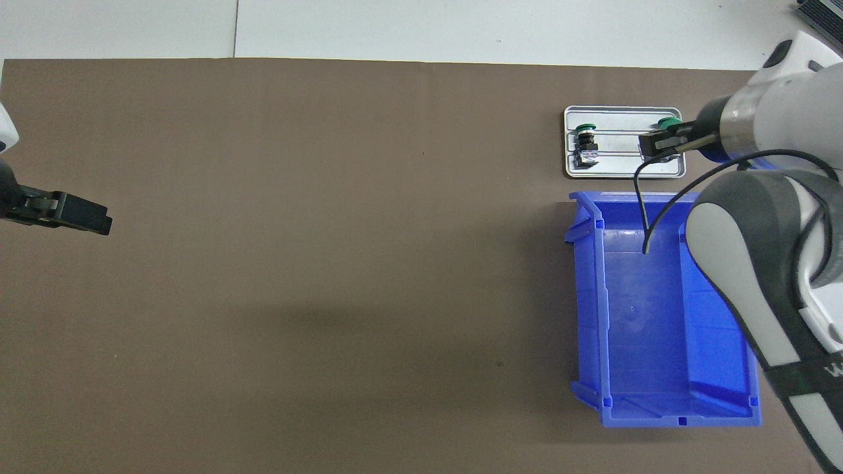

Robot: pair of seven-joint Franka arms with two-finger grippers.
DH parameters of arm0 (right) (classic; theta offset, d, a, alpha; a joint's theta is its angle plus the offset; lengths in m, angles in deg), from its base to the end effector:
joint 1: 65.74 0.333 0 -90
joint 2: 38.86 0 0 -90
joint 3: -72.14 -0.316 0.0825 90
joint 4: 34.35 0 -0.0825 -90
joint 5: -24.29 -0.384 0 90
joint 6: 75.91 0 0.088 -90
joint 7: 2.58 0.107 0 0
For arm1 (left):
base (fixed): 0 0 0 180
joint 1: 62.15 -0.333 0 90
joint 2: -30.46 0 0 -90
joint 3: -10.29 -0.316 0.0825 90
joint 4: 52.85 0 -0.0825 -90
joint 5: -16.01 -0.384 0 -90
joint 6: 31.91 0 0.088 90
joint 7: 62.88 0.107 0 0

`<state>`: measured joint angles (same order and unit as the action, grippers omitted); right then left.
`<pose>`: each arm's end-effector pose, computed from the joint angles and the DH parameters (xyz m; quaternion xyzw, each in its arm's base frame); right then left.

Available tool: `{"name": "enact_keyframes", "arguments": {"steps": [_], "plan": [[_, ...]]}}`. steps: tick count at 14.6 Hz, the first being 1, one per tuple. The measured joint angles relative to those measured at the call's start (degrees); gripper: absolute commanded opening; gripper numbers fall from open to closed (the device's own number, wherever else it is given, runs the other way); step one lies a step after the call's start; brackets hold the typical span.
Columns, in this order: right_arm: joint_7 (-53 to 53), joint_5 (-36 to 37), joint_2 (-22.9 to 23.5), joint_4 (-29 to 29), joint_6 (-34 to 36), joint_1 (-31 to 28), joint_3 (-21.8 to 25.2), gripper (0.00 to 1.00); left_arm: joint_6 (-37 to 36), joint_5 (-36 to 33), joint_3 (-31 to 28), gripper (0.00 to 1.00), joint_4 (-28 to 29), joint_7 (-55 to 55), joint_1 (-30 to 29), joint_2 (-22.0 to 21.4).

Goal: Place and press button with both arms
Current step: 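Carry the button over the blue bin and release it inside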

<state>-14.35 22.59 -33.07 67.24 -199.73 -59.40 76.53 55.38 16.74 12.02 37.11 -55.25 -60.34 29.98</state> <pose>0.6192 0.0240 0.5256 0.9832 0.1126 0.1434 0.0027 0.5458 -0.0353 0.6254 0.9950 -0.0975 -0.0189 0.0069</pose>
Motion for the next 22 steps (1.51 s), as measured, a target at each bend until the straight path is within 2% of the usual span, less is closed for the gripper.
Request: {"name": "enact_keyframes", "arguments": {"steps": [1,4,6,11,13,14,15,16,20,22], "plan": [[-0.4,-0.7,-1.9,4.4,-1.7,-1.2,0.0,0.00,0.0,0.0,0.0,1.00,0.0,0.0,0.0,0.0],[-0.3,-1.4,-7.1,20.7,-14.2,-1.8,-0.1,0.00,0.0,0.0,0.0,1.00,0.0,0.0,0.0,0.0],[-0.1,-1.6,-8.5,28.3,-20.3,-1.8,-0.2,0.00,0.0,0.0,0.0,1.00,0.0,0.0,0.0,0.0],[0.0,-3.4,-8.8,36.9,-28.5,-2.4,-0.2,0.00,0.0,0.0,0.0,1.00,0.0,0.0,0.0,0.0],[0.0,-3.4,-8.8,38.7,-29.8,-2.7,-0.2,0.00,0.0,0.0,0.0,1.00,0.0,0.0,0.0,0.0],[0.0,-3.4,-8.8,39.2,-29.8,-2.7,-0.2,0.17,0.0,0.0,0.0,1.00,0.0,0.0,0.0,0.0],[0.2,-3.5,-8.7,39.4,-29.8,-2.7,-0.2,0.72,0.0,0.0,0.0,1.00,0.0,0.0,0.0,0.0],[0.9,-3.5,-8.6,39.5,-29.8,-2.7,-0.3,1.00,0.0,0.0,0.0,1.00,0.0,0.0,0.0,0.0],[3.1,-3.5,-8.6,38.3,-29.5,-2.7,-0.4,1.00,0.0,0.0,0.0,1.00,0.0,0.0,0.0,0.0],[4.3,-3.5,-9.1,34.3,-24.2,-2.7,-0.6,1.00,0.0,0.0,0.0,1.00,0.0,0.0,0.0,0.0]]}}
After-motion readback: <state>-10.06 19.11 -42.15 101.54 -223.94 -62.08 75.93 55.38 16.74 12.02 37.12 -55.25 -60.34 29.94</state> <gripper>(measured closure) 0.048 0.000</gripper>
